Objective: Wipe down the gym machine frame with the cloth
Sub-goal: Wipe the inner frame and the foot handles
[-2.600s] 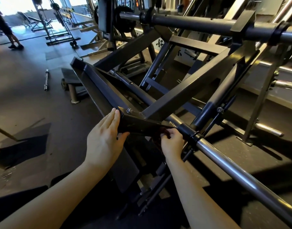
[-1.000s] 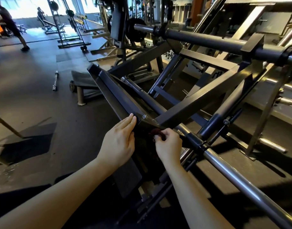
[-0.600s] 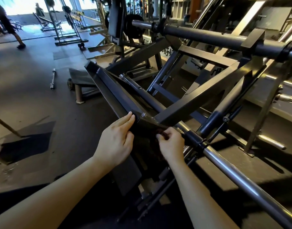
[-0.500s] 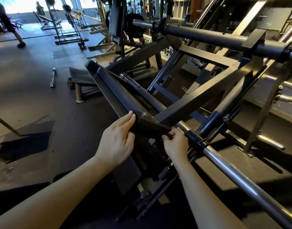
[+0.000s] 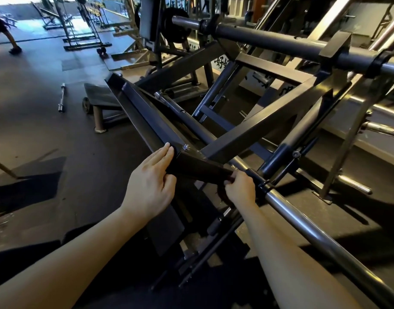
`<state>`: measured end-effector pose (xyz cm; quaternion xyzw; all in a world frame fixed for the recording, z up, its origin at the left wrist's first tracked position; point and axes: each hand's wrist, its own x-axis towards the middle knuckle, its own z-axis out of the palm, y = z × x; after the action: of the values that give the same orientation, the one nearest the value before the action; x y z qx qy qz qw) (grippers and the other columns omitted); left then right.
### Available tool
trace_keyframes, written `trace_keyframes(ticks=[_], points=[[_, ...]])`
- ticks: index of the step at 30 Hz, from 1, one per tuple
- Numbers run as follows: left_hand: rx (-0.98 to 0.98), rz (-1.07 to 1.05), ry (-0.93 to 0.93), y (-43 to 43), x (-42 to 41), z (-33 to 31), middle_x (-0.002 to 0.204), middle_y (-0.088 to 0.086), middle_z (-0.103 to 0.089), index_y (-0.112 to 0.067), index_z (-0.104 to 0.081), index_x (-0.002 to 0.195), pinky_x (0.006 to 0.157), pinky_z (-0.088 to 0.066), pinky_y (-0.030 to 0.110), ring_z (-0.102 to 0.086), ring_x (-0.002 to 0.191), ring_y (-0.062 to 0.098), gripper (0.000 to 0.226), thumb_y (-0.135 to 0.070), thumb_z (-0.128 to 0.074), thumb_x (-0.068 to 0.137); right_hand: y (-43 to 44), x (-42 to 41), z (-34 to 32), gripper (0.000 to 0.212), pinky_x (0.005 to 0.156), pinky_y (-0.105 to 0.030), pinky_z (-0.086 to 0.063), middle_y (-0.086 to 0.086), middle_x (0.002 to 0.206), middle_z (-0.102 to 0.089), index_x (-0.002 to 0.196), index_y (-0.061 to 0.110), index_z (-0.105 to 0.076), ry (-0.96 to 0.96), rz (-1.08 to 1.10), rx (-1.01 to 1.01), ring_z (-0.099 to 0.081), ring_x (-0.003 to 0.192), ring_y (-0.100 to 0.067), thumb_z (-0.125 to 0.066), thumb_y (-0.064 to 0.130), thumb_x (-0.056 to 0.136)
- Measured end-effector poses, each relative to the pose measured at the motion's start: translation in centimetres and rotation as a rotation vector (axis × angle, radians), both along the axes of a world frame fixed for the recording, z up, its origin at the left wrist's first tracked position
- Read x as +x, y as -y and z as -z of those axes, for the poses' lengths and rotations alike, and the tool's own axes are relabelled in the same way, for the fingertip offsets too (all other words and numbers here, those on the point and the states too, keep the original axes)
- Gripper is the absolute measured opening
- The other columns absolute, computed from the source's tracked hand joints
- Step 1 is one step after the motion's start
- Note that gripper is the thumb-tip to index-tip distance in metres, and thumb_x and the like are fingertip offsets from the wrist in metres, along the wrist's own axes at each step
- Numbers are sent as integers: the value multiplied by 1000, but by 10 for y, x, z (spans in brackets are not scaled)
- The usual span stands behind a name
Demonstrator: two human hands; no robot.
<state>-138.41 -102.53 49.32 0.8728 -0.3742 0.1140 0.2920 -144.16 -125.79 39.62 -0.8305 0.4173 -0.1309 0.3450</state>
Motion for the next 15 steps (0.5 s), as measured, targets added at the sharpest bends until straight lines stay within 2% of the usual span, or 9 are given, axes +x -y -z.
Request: trace_keyframes(ticks=[2,5,9,12,15], points=[[-6,-21,-13,1,-1,1,161,-1,-40,-14,-44,154,119,-31,30,-35,148,14,61,-21,-48,93,-1,-9,-6,9,87,-36,-54,11,88,-64,100,26,-68,48,-31,25,-66,94,-15,-72,24,92],[-45,-79,-23,6,-7,3,159,2,-42,-13,-46,153,119,-33,35,-37,147,18,63,-11,-61,92,-2,-32,-10,12,91,-34,-52,14,94,-62,102,30,-67,131,-65,57,-62,95,-10,-73,28,92],[-33,-75,204,27,-24,8,154,14,-46,-8,-53,146,118,-34,55,-41,143,32,63,-7,-69,85,14,-56,-3,9,90,-30,-48,14,95,-65,103,30,-70,98,-149,50,-63,97,-10,-71,28,94],[45,20,330,59,-36,17,150,14,-51,-10,-63,136,118,-28,62,-45,141,33,55,-10,-73,82,50,-71,-6,11,91,-28,-46,18,91,-63,104,31,-72,120,-164,17,-59,95,-7,-69,24,95],[125,97,416,97,-41,26,146,15,-56,-11,-68,129,119,-24,64,-49,140,32,44,-13,-72,85,107,-73,-16,18,94,-30,-47,12,105,-65,113,31,-71,102,-123,-33,-60,103,-11,-69,26,95]])
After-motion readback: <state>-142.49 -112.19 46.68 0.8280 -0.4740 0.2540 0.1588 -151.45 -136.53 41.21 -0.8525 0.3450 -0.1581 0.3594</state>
